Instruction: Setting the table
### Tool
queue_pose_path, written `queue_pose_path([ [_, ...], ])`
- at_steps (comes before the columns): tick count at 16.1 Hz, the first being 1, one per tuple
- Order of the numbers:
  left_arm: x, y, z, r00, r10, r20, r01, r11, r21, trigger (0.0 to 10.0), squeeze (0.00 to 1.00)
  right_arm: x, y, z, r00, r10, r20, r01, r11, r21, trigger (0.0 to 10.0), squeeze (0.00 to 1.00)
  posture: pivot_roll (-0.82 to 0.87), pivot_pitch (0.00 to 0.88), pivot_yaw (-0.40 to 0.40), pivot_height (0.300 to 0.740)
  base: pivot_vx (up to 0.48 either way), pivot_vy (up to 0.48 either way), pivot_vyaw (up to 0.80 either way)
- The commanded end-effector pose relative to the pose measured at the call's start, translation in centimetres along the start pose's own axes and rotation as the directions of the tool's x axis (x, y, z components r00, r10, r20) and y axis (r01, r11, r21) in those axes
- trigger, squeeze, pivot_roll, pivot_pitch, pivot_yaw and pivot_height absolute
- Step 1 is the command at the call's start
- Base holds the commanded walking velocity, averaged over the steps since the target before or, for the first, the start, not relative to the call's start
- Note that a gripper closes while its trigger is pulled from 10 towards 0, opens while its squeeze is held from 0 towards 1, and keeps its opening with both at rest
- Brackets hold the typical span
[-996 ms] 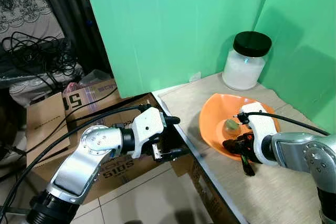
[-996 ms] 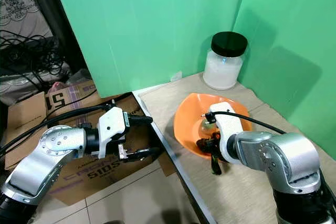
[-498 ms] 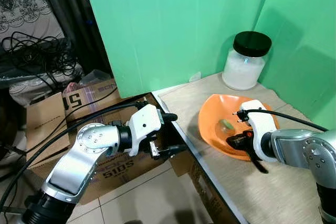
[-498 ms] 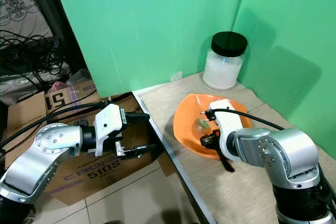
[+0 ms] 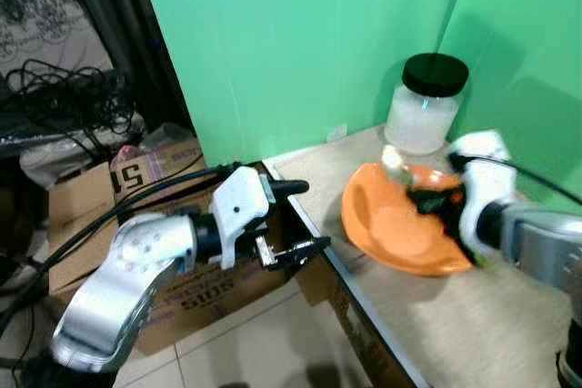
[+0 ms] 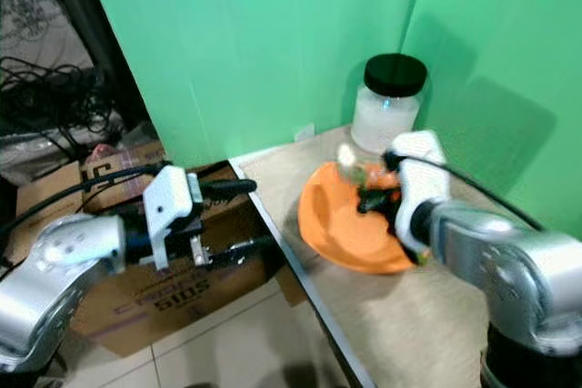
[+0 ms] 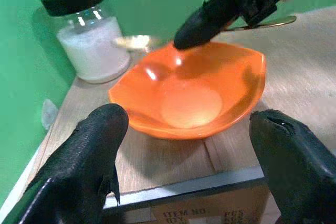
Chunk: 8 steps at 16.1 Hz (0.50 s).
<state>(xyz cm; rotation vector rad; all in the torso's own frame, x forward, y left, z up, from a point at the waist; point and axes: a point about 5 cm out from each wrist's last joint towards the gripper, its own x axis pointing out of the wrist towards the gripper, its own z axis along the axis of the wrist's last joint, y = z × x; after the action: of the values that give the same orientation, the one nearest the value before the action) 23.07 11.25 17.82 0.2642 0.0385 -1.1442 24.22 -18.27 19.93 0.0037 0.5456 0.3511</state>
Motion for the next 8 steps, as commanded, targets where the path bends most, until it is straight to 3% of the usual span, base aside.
queue_pose_path([
  [1, -0.7, 0.0, 0.6, 0.998, 0.059, 0.016, -0.059, 0.998, 0.006, 10.0, 0.0, -0.6, 0.2, 0.4, 0.996, -0.004, 0.089, 0.003, 1.0, 0.012, 0.0, 0.0, -0.03, 0.0, 0.082, 0.74, 0.0, 0.0, 0.0],
  [4, -1.8, 0.2, 1.2, 0.96, 0.277, 0.035, -0.277, 0.961, -0.014, 10.0, 0.0, -1.3, 0.7, 0.8, 0.954, -0.048, 0.295, 0.021, 0.995, 0.092, 0.0, 0.0, -0.02, 0.0, 0.087, 0.74, 0.0, 0.0, 0.0],
  [5, -2.0, 0.4, 0.9, 0.924, 0.382, 0.019, -0.382, 0.924, -0.029, 10.0, 0.0, -1.4, 1.5, 1.0, 0.932, -0.038, 0.36, 0.003, 0.995, 0.1, 10.0, 0.0, -0.02, 0.0, 0.088, 0.74, 0.0, 0.0, 0.0],
  [7, -2.2, 0.7, -0.1, 0.853, 0.522, -0.015, -0.522, 0.853, -0.016, 10.0, 0.0, -1.3, 2.2, 0.8, 0.887, -0.094, 0.453, 0.034, 0.99, 0.138, 10.0, 0.0, -0.03, 0.0, 0.084, 0.74, 0.0, 0.0, 0.0],
  [8, -2.3, 0.7, -0.4, 0.824, 0.566, -0.029, -0.567, 0.824, -0.008, 10.0, 0.0, -1.1, 2.4, 0.2, 0.878, -0.124, 0.462, 0.06, 0.987, 0.151, 10.0, 0.0, -0.02, 0.0, 0.072, 0.74, 0.0, 0.0, -0.79],
])
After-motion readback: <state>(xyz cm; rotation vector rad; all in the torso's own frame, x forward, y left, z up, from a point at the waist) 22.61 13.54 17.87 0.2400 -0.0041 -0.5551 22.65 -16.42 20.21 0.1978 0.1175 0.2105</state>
